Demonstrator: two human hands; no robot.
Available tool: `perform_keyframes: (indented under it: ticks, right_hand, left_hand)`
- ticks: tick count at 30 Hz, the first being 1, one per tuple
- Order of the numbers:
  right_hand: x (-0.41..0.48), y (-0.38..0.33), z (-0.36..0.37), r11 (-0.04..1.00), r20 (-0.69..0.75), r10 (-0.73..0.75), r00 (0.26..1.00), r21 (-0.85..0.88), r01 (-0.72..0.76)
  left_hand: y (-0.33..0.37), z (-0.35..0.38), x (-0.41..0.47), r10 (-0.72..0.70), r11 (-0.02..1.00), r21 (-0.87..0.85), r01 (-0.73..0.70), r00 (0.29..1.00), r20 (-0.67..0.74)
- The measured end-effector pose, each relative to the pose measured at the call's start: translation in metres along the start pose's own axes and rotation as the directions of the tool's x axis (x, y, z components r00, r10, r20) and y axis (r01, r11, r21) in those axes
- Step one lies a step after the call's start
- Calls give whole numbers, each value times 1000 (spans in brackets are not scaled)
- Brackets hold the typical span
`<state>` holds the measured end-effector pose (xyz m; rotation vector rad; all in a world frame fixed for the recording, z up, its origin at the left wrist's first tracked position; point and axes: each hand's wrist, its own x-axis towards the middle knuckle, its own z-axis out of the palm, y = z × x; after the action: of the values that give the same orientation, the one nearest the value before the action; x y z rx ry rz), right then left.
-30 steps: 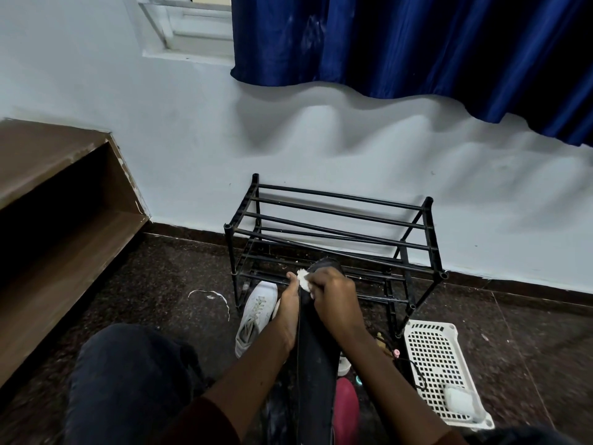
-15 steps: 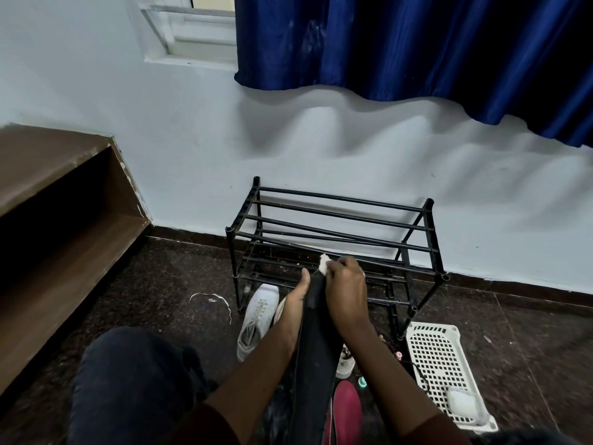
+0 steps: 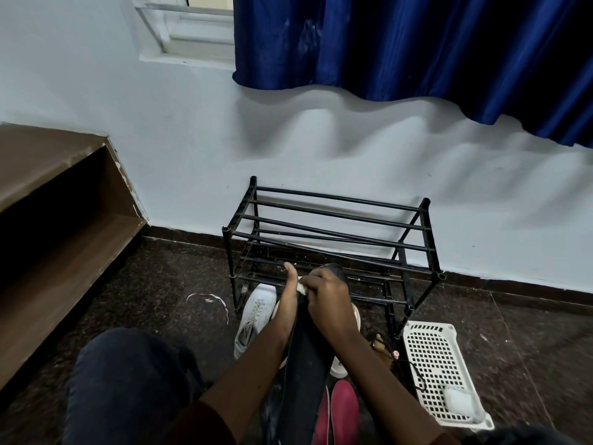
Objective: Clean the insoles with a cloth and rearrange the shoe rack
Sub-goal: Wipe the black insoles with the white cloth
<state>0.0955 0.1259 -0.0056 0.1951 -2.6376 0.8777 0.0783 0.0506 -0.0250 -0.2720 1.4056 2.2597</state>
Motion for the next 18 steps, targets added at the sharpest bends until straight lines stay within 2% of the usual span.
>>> perform_keyframes:
  ticks: [2, 6, 9, 11, 13, 15, 18]
  right_hand:
    - [6, 3, -4, 999, -29, 16, 999, -33, -17]
    - [21, 10, -11, 988, -90, 104, 990, -100, -113]
    - [24, 13, -13, 984, -124, 147, 981, -79, -158]
    - [19, 11, -12, 988, -97, 123, 988, -82, -131]
    - [11, 6, -9, 993, -52, 85, 995, -78, -89]
    - [-2, 1, -6, 996, -26, 42, 999, -83, -44]
    - [-16, -2, -3, 997, -24, -1, 1000, -73, -1]
  left_hand:
    - [-3, -2, 1, -26, 976, -216, 28, 1000, 15]
    - [-2, 7, 0, -62, 962, -267, 54, 998, -20]
    - [-4, 3, 6, -121, 942, -314, 116, 993, 5]
    - [-5, 1, 7, -157, 939, -311, 151, 988, 4]
    - [-5, -1, 6, -137, 950, -287, 127, 991, -14]
    - [-1, -5, 6, -76, 987, -143, 74, 997, -7]
    - [2, -10, 8, -73, 992, -97, 77, 996, 43]
